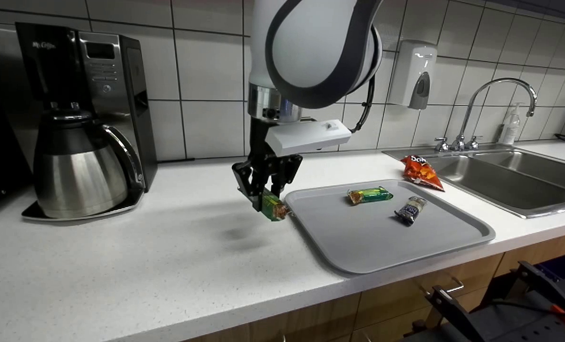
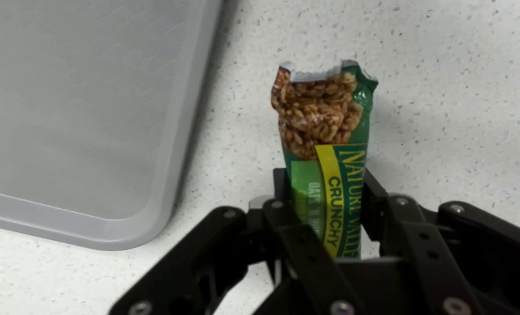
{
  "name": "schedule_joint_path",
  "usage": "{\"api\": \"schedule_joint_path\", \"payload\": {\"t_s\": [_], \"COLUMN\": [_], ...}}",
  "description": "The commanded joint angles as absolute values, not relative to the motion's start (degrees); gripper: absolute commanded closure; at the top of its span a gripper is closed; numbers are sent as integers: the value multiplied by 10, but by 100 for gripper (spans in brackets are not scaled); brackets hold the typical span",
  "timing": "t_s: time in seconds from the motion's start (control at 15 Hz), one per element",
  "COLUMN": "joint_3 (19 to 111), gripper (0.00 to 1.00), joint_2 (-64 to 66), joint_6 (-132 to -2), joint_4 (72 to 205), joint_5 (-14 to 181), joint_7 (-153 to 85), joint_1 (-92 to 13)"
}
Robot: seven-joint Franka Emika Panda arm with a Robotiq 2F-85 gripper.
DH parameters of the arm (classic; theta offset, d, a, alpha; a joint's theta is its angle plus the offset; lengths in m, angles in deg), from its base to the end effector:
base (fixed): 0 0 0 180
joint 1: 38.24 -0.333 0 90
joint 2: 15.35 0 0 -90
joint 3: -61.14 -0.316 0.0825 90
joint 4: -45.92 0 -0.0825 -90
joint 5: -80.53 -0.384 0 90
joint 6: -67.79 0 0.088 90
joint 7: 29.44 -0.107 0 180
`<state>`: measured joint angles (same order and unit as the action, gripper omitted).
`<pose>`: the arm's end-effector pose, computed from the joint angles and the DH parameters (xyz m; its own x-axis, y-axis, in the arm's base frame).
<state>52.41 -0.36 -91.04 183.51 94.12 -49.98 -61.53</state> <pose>0.4259 0.2806 0.2187 0.9093 0.3965 0.1261 0.3963 -0.9177 0.0281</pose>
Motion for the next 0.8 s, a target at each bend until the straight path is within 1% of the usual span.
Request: {"api": "schedule_joint_path", "payload": {"t_s": [0.0, 0.73], "joint_3": [513, 512], "gripper": [86, 86], "joint_2": [20, 73], "joint_6": [-900, -899], "joint_4": [1811, 1787], "joint_5": [938, 937], "joint_7": [-493, -492], "joint_1": [-627, -664]}}
